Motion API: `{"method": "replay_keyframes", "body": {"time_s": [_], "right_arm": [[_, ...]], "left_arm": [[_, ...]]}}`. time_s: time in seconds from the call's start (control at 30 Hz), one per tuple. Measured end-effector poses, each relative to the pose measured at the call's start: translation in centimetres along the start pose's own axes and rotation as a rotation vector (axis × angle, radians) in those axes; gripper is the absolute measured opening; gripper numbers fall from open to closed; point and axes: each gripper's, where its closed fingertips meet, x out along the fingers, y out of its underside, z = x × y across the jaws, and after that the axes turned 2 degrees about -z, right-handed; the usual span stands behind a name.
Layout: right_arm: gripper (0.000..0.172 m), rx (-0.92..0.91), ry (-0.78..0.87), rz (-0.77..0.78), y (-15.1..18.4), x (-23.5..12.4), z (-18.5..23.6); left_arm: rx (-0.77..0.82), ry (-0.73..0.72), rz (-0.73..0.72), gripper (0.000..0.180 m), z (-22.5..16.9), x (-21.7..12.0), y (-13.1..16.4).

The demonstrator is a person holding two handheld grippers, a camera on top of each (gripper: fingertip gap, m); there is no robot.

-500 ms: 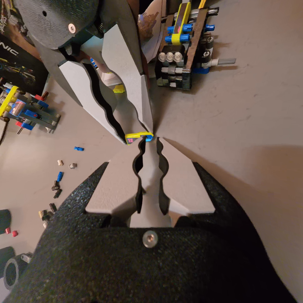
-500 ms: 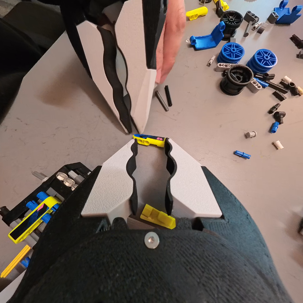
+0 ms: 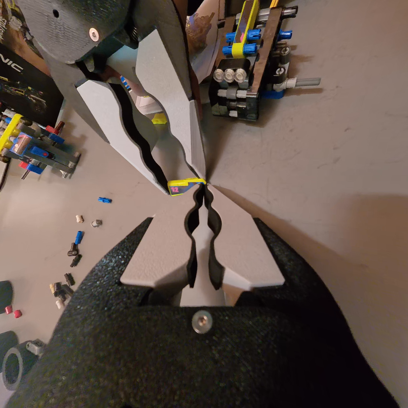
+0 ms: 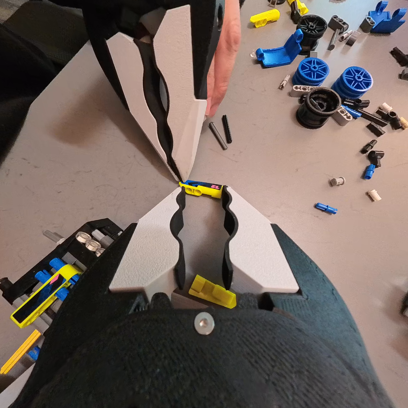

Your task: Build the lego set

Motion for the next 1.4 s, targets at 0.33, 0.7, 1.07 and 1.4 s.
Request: {"method": "replay_keyframes", "body": {"time_s": [0.33,0.7,1.07,1.4], "right_arm": [[0.032,-0.004,0.000,0.000,0.0,0.0,0.0],[0.032,-0.002,-0.001,0.000,0.0,0.0,0.0],[0.032,-0.004,0.000,0.000,0.0,0.0,0.0],[0.032,-0.004,0.000,0.000,0.0,0.0,0.0]], "left_arm": [[-0.043,-0.014,-0.006,0.000,1.0,-0.5,0.2],[-0.002,0.012,-0.025,0.000,-0.1,0.0,-0.2],[-0.020,0.008,-0.019,0.000,0.1,-0.1,-0.2],[-0.018,-0.013,-0.041,0.002,1.0,-0.8,-0.5]]}}
